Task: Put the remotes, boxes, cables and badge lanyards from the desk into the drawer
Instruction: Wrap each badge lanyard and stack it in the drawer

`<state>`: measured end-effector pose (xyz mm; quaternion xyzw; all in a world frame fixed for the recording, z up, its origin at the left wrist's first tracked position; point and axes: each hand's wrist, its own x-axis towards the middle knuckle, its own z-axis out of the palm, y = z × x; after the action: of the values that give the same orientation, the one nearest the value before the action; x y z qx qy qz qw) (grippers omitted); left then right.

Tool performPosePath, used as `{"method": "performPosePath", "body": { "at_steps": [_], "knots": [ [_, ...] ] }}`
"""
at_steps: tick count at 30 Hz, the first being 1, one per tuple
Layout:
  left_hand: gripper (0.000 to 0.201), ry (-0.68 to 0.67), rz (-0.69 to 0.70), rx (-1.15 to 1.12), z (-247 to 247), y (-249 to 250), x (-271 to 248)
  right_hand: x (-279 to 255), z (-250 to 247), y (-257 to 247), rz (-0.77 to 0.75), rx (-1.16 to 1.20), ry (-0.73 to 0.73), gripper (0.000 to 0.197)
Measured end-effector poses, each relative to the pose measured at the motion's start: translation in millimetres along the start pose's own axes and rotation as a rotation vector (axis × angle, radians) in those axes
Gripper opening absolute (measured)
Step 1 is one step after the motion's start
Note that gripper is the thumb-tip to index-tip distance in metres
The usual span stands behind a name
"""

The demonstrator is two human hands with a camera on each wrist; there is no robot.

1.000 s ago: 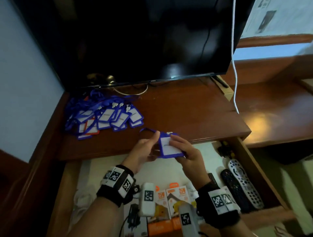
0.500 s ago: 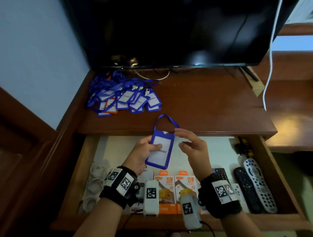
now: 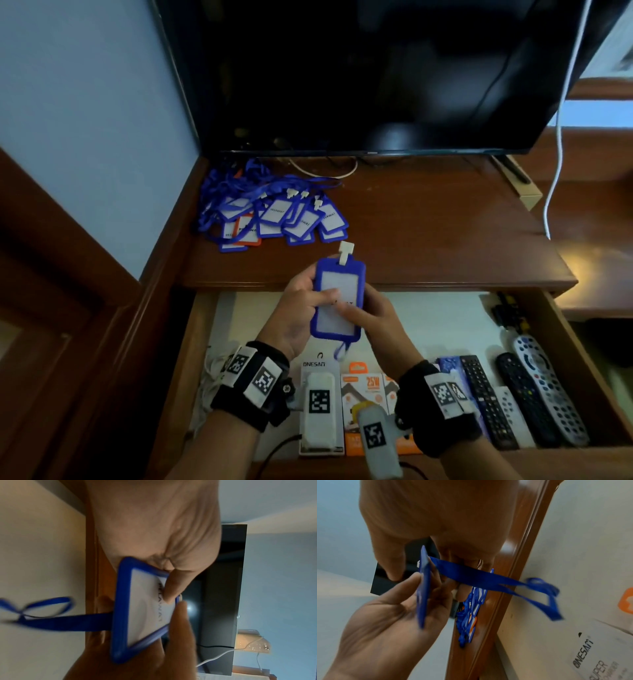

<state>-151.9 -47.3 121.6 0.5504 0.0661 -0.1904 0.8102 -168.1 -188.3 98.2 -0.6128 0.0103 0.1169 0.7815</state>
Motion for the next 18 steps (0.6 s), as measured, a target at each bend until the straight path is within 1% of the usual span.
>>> {"method": "performPosePath", "body": {
  "at_steps": [2,5,8,11,13,16,18],
  "knots": [
    [0.049,-0.003,0.027,-0.034,-4.7,2.6,0.2,0.0,8.9,-0.5,0.020,-0.053,-0.001,0.027],
    [0.049,-0.036,0.057,-0.065,-11.1,7.9,-0.5,-0.1,14.4,-0.6,0.025,-0.127,0.030,0.019],
    [0.041,-0.008,0.081,-0.057,-18.9,14.3,0.0,0.5,15.1,-4.3,-0.001,-0.371,0.008,0.003],
    [0.033,0.001,0.083,0.029,-29.7,24.0,0.5,-1.1,14.6,-13.3,0.018,-0.557,-0.086,0.005],
    [0.038,-0.026,0.091,0.096,-38.7,32.7,-0.7,-3.4,13.4,-22.4,0.054,-0.618,-0.170,0.009],
    [0.052,-0.139,0.128,0.287,-50.1,45.4,-6.2,-5.3,10.2,-33.3,0.080,-0.658,-0.238,0.014],
    [0.049,-0.212,0.131,0.480,-52.1,51.1,-11.5,-5.9,7.5,-37.7,0.079,-0.673,-0.256,0.015]
  ]
}}
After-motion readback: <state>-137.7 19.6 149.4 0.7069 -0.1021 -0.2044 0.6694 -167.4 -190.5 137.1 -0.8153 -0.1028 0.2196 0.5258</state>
